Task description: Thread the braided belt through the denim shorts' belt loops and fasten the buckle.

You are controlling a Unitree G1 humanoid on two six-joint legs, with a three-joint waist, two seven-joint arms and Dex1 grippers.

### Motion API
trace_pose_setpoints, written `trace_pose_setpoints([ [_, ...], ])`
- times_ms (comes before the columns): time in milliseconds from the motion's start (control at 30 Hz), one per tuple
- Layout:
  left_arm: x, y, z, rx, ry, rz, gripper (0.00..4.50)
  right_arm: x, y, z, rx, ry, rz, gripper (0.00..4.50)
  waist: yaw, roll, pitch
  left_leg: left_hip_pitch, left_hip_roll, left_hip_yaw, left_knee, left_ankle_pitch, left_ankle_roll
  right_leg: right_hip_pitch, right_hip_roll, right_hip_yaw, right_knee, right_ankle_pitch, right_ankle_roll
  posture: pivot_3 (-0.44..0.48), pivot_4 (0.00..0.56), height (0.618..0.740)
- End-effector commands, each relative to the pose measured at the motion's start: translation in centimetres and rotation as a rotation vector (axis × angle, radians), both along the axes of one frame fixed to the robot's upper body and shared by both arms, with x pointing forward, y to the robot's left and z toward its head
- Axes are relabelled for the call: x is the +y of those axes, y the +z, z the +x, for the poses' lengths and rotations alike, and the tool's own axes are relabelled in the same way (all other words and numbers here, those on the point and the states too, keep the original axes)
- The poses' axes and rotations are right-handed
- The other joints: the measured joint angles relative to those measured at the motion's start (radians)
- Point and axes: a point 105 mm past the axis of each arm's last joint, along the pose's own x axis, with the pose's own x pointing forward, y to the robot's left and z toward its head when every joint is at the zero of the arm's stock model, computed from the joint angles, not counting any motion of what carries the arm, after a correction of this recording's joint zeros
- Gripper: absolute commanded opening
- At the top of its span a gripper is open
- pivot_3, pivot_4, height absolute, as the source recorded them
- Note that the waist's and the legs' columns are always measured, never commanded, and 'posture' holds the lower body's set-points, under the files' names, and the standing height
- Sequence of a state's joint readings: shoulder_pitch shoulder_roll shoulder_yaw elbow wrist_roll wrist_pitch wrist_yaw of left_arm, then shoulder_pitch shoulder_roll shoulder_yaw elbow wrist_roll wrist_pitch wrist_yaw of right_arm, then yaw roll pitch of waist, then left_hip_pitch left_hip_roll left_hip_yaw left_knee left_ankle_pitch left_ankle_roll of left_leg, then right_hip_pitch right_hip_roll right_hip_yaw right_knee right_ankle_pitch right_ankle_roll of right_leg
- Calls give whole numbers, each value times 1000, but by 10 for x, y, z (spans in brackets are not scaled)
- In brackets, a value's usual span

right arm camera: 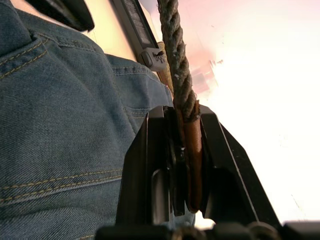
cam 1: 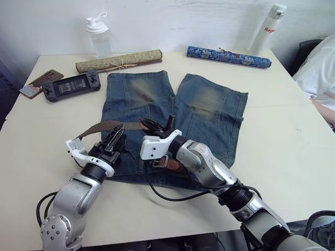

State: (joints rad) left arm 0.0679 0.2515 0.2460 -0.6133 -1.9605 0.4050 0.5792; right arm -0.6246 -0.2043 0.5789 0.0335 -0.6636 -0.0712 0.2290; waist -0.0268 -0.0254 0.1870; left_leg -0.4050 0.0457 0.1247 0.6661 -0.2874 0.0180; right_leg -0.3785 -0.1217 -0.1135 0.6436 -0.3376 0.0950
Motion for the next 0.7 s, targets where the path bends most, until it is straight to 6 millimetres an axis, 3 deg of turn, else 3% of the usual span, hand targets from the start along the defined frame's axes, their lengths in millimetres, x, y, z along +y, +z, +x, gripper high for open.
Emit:
trace_pose_setpoints([
  [33, 7, 6, -4, -33, 20, -6, 2755, 3, 12, -4, -41, 19, 36, 0, 0, 0, 0, 0, 0, 0, 0, 0, 0, 0, 1, 0, 0, 0, 0, 0, 150, 717],
  [133, 8, 6, -3, -35, 25, -10, 2755, 3, 11, -5, -36, 24, 35, 0, 2, 0, 0, 0, 1, 0, 0, 0, 0, 0, 3, 1, -1, 0, 0, 0, 150, 717],
  [167, 9, 6, -3, -36, 31, -18, 2508, 3, 10, -5, -34, 27, 34, 0, 2, 0, 0, 0, 1, -1, 0, 0, -1, 1, 3, 1, -1, 0, 0, 0, 150, 717],
  [233, 10, 6, -3, -42, 30, -20, 1910, 3, 10, -6, -28, 30, 36, 0, 2, 0, 0, 0, 1, -1, 0, 0, -1, 1, 3, 1, -1, 0, 0, 0, 150, 717],
  [367, 12, 3, -3, -52, 22, -18, 137, 4, 10, -7, -25, 40, 38, 0, 0, 0, 0, 0, 2, -1, 0, 0, -1, 1, 4, 1, -2, 0, 0, 0, 150, 717],
  [700, 5, 9, 1, -87, -19, -16, 21, 1, -1, -9, 120, 59, 73, 0, 2, 0, 0, 0, 2, -2, -1, 0, -2, 1, 4, 1, -6, 0, 0, 0, 150, 717],
])
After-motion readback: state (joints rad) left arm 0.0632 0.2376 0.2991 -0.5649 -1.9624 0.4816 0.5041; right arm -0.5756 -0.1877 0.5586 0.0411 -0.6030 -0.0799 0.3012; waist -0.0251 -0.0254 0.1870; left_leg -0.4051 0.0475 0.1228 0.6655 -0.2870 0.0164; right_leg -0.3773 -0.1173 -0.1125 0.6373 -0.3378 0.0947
